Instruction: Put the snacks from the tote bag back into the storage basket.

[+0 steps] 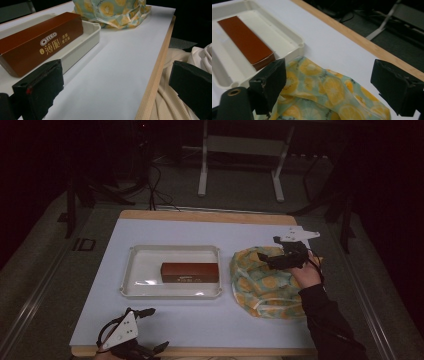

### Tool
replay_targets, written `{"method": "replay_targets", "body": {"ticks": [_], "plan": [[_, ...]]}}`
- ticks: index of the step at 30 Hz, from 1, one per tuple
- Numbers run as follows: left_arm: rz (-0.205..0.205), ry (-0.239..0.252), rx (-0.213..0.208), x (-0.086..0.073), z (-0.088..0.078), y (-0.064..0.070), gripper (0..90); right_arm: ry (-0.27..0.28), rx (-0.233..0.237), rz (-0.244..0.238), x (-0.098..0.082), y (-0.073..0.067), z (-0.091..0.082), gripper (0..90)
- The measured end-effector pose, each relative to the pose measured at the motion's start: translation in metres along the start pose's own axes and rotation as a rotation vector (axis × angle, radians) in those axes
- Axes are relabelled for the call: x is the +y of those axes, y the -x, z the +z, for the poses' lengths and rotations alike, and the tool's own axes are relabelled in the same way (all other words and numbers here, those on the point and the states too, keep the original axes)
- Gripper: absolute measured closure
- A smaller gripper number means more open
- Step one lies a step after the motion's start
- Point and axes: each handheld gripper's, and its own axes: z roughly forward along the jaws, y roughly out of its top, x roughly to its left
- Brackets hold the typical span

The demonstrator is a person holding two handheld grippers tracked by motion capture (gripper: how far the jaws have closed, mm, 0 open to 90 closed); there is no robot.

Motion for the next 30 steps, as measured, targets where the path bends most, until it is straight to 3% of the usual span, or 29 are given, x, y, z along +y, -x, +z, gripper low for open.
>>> {"method": "replay_targets", "body": {"ticks": [13, 19, 21, 30], "plan": [[0.001, -0.001, 0.000, 0.000, 0.000, 0.001, 0.0, 0.038, -0.086, 0.102, -0.033, 0.003, -0.022, 13.4], [0.002, -0.004, -0.001, 0.000, 0.001, 0.000, 0.0, 0.036, -0.118, 0.117, -0.045, 0.002, -0.030, 13.5], [0.001, -0.003, -0.001, 0.000, 0.000, 0.000, 0.0, 0.040, -0.148, 0.113, -0.049, 0.001, -0.033, 13.6], [0.000, -0.002, -0.001, 0.000, 0.001, 0.000, 0.0, 0.054, -0.180, 0.131, -0.064, -0.006, -0.046, 13.5]]}}
